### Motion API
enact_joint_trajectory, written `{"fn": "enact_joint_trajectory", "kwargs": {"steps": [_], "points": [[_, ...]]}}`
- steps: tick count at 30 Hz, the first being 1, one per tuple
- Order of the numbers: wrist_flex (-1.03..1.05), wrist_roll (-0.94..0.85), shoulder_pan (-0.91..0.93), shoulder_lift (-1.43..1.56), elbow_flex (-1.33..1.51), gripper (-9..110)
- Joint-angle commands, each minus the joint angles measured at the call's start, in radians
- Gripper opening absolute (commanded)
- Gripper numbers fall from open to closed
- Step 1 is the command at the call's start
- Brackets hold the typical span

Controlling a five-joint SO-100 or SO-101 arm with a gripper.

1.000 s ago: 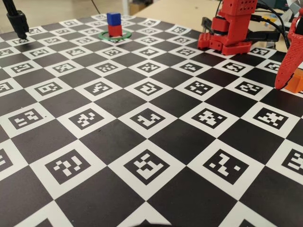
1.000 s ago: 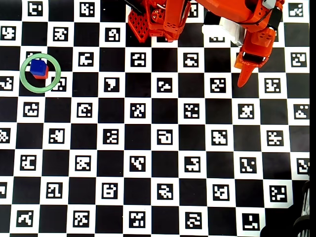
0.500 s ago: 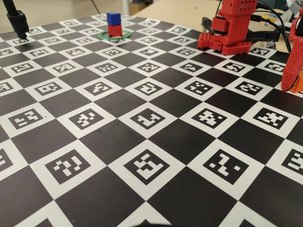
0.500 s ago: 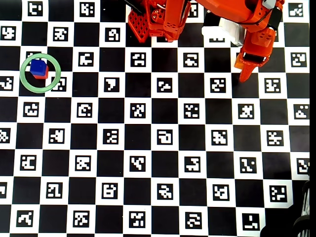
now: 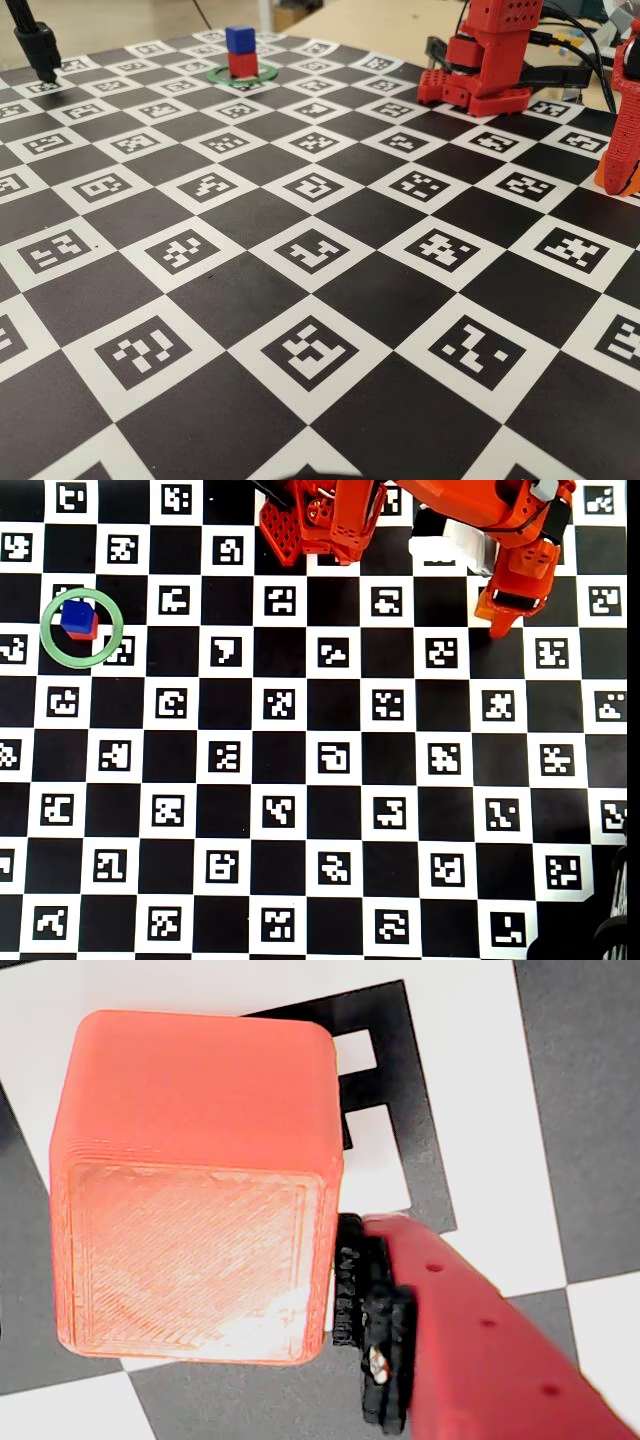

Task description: Grab the red cube then put it in the green circle then put the blue cube on top and finally the orange cube on top

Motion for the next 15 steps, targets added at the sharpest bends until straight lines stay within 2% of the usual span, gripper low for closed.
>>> {"fn": "enact_joint_trajectory", "kwargs": {"steps": [1,15], "points": [[-0.031,0.0,0.002,0.055,-0.017,26],[-0.034,-0.006,0.008,0.066,-0.014,21]]}}
